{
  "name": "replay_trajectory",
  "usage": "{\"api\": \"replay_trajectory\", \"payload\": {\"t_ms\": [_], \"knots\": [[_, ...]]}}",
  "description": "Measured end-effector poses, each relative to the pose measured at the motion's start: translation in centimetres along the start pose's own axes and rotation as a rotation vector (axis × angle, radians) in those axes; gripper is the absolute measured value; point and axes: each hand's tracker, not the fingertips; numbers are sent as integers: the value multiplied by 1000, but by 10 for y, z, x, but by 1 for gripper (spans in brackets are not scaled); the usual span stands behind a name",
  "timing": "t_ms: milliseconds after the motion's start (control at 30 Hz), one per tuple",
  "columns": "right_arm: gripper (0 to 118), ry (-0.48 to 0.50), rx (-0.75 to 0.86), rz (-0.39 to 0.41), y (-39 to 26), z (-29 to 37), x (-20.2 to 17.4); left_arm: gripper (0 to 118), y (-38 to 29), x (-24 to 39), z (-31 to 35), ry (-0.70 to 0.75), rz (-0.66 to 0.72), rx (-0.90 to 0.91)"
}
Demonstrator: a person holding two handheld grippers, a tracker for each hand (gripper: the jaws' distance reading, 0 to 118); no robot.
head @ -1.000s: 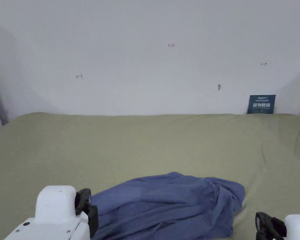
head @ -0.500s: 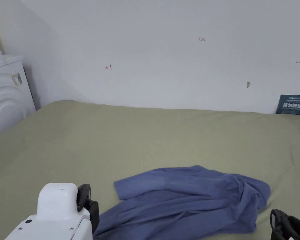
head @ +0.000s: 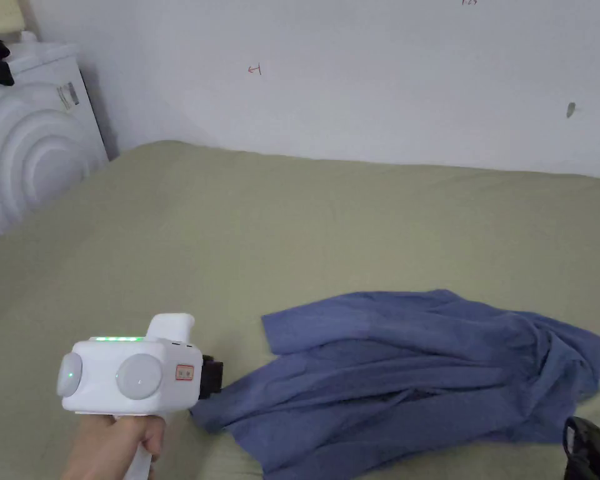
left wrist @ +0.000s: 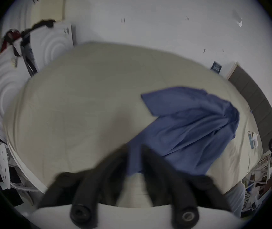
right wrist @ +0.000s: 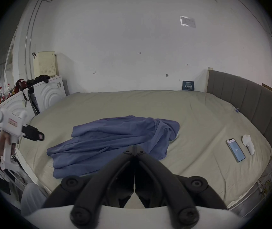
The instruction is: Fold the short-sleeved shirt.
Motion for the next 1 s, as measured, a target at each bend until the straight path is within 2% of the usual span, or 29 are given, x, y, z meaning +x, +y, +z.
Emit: {"api": "replay_trajectory", "payload": {"t_ms": [67,233,333,367,433,467,500,533,667,767,900,1000], "knots": [[2,3,-19,2,-3,-4,3,118,2,-3,-30,19,-6,-91],[2,-11,-64,16,-10,-10,9,117,-2,-6,-78,136,-28,-133],[2,-22,-88,17,-13,-17,12,109,-13,1,-92,145,-41,-177],[2,-21,-99,11,-13,-19,14,98,-14,6,-84,177,-59,-137],[2,-24,-117,6,-13,-28,21,67,-13,13,-71,99,-97,-131],[2,-27,-126,3,-12,-34,24,21,-14,16,-67,112,-91,-126],[2,-26,-136,-1,-12,-42,30,1,-14,19,-64,101,-108,-115],[2,-29,-142,-6,-11,-49,36,1,-15,19,-64,53,-99,-99],[2,-74,-162,-27,5,-83,69,1,-24,16,-67,84,-98,-97],[2,-135,-172,-13,22,-118,99,1,-25,24,-61,77,-100,-96],[2,-160,-214,-99,37,-185,147,1,-25,28,-56,66,-107,-94],[2,-177,-254,-102,45,-235,173,1,-23,26,-56,52,-90,-92]]}}
